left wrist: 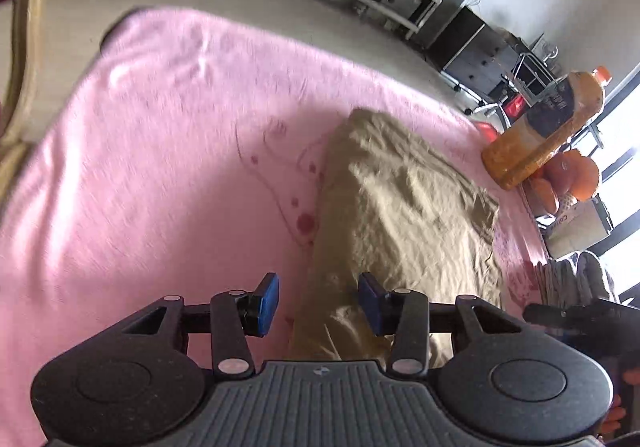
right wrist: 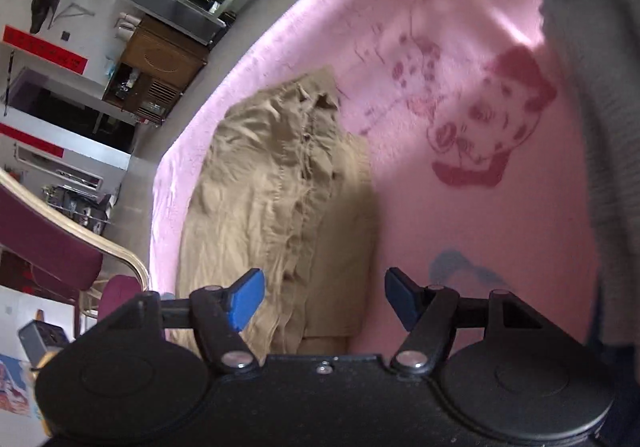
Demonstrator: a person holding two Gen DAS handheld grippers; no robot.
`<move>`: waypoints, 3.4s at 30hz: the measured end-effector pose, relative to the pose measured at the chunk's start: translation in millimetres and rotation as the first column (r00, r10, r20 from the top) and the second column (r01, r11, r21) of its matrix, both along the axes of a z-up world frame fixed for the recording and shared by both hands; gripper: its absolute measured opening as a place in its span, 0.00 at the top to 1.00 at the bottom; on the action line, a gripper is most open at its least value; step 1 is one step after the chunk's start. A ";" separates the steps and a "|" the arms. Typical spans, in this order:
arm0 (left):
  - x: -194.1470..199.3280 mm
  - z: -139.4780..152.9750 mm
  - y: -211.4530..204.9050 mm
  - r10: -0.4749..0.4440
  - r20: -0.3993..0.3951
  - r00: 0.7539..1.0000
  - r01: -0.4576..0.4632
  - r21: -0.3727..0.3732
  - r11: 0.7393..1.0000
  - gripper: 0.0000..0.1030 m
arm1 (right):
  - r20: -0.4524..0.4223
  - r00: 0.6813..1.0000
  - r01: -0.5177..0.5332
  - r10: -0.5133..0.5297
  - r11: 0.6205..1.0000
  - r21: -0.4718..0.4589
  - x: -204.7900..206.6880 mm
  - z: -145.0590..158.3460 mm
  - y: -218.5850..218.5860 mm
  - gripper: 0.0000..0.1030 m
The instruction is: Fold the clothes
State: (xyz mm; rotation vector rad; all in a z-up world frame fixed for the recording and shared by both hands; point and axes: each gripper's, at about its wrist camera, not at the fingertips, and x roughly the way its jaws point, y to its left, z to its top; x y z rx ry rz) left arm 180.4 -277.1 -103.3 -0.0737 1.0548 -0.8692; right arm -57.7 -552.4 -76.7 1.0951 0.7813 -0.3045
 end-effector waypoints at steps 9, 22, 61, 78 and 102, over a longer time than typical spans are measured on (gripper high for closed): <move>22.9 -16.2 0.6 0.013 -0.076 0.997 -0.016 -0.041 0.999 0.50 | 0.089 0.996 0.014 -0.023 0.994 0.107 7.3 -23.1 9.8 0.45; -35.6 8.5 -27.8 -0.076 0.028 0.997 0.075 0.016 0.997 0.82 | 0.036 0.999 -0.037 0.041 0.995 -0.089 25.8 -8.1 31.6 0.87; -223.0 -3.8 3.2 -0.291 0.222 0.931 0.263 0.150 0.953 0.87 | -0.117 0.953 -0.297 0.279 0.934 -0.200 -65.7 5.8 104.9 1.00; -160.3 9.2 -19.5 -0.258 0.278 0.926 0.228 0.136 0.964 0.88 | 0.193 0.965 -0.128 0.176 0.962 -0.240 -12.5 42.7 59.7 0.91; -112.9 24.6 -26.8 -0.098 0.328 0.940 0.077 0.075 0.994 0.89 | 0.310 0.949 -0.007 0.060 0.985 -0.171 44.3 -0.6 48.4 0.90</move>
